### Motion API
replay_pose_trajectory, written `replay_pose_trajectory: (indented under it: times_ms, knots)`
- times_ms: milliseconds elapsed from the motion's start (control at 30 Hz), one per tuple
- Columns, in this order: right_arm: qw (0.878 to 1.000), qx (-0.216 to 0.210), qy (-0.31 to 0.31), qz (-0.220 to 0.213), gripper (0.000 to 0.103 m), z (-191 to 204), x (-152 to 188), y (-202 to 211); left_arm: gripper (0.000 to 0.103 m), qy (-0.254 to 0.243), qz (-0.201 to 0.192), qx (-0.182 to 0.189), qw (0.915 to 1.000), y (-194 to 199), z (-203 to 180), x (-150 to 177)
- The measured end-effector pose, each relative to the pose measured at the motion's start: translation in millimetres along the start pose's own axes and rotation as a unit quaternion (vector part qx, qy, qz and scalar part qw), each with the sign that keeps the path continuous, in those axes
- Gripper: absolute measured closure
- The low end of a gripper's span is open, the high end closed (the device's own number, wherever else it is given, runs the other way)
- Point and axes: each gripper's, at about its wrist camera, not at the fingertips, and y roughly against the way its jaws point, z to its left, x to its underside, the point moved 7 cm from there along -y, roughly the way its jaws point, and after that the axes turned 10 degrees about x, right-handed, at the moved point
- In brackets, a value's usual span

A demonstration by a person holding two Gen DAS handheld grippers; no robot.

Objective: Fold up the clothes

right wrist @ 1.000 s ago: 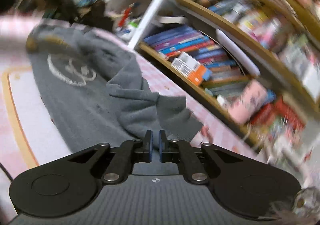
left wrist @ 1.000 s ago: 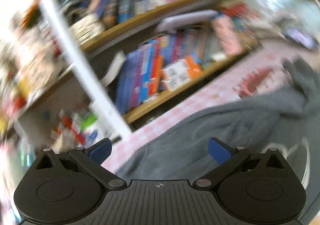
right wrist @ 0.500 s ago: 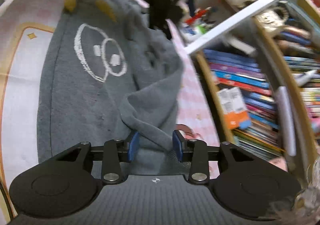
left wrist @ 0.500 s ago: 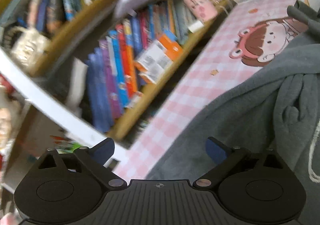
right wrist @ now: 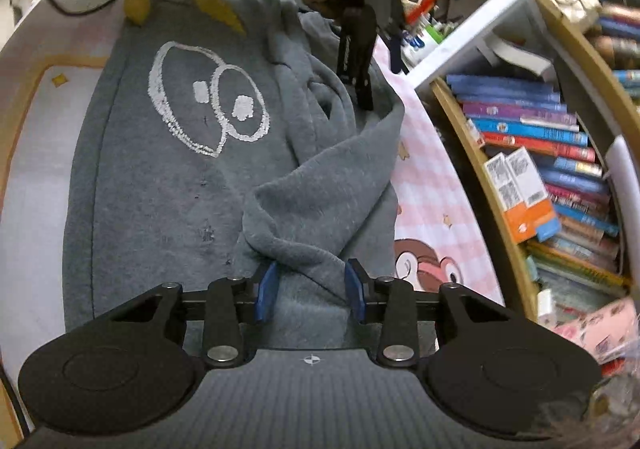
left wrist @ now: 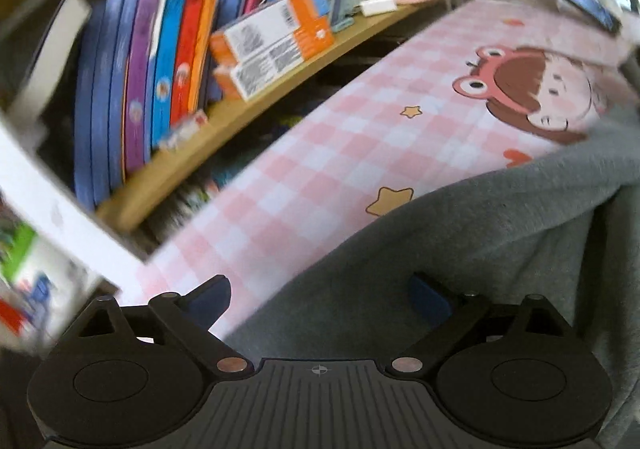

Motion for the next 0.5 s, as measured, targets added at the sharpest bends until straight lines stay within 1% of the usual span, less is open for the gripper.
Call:
replay_pose_trajectory:
  times_ms: [67,100,133,167,200,233,267,333,400,467,500]
  knots:
    - [1.000,-0.005,-0.012,0.002,0.070,-0.3,0.6,-1.5,0.011,0.030,-0.003,0.019,0.9994,1.6,3.3,4.7]
    - [1.000,-0.007,-0.018,0.004,0.071,-0.2,0.8,-1.8,0.018,0.044,-0.006,0.030,0.9986,2.7,4.2,6.3]
    - [1.000,-0.009,-0.023,0.005,0.077,0.2,0.8,-1.6,0.029,0.051,-0.008,0.040,0.9979,4.7,3.4,7.4]
    - [1.000,-0.010,-0.027,0.006,0.082,0.7,0.6,-1.5,0.036,0.048,-0.011,0.046,0.9977,7.7,0.2,7.5]
    - [1.000,-0.005,-0.028,0.006,0.085,1.4,0.6,-1.1,0.051,0.038,-0.013,0.049,0.9980,10.7,-5.1,8.5]
    - [1.000,0.011,-0.024,0.002,0.097,2.4,0.9,0.3,0.073,0.027,-0.013,0.048,0.9984,13.6,-11.2,10.1]
    - [0.999,0.030,-0.024,-0.002,0.101,2.7,1.7,2.9,0.081,0.016,-0.013,0.048,0.9986,16.5,-17.3,11.8]
    - [0.997,0.064,-0.036,-0.011,0.101,0.8,2.7,11.5,0.100,0.002,-0.017,0.028,0.9994,25.8,-26.3,14.2]
    - [0.993,0.108,-0.053,-0.019,0.101,-6.2,4.2,24.4,0.102,-0.008,-0.033,0.001,0.9994,43.7,-34.0,15.8]
    - [0.984,0.166,-0.056,-0.022,0.101,-14.4,7.2,39.7,0.102,-0.017,-0.048,-0.027,0.9983,62.0,-41.8,17.4]
    - [0.979,0.194,-0.057,-0.023,0.101,-18.4,8.8,47.6,0.102,-0.019,-0.063,-0.037,0.9971,76.2,-50.0,20.2]
